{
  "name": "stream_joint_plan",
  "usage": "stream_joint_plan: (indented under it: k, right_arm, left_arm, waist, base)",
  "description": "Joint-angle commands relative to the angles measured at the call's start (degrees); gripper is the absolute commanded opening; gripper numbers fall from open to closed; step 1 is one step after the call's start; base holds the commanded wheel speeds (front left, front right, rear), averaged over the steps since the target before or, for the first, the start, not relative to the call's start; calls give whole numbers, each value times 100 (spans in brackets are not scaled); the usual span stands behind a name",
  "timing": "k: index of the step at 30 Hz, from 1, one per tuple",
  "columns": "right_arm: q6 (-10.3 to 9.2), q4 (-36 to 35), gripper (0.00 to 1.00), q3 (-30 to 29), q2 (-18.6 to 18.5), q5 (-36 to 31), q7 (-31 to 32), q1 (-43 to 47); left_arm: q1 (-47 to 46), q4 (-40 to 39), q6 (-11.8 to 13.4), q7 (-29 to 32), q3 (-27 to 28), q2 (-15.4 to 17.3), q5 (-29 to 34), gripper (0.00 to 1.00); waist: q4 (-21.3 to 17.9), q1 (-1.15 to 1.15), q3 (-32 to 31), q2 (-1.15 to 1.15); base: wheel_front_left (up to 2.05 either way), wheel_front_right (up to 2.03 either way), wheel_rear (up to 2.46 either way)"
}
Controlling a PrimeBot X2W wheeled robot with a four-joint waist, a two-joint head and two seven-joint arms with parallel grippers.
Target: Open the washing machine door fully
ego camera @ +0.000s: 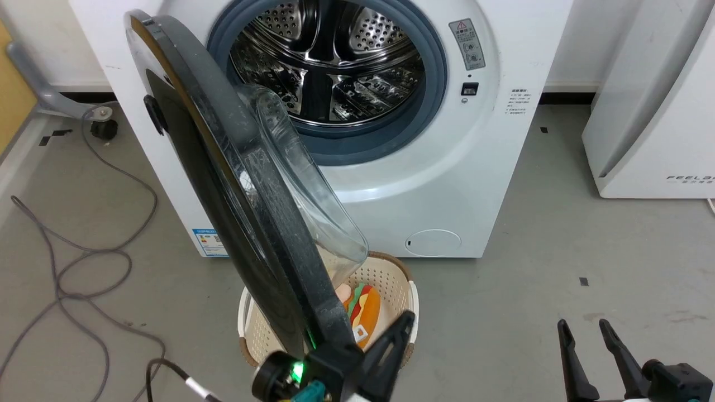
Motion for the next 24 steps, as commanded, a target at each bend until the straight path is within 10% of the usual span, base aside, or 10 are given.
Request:
stream_joint_plan:
  k: [1,24]
  right_arm:
    - [3,12,100,12,20,14,7,-50]
    - [3,173,100,-9,20,105,-27,-96]
  left_arm:
    - [-155,135,74,-71,48,-25,54,0]
    - [39,329,886,-303,357,84,91,0]
  waist:
    - [-8,0,7,0]
    - [204,0,30,0]
  base:
    - [0,0,0]
    - [0,0,0]
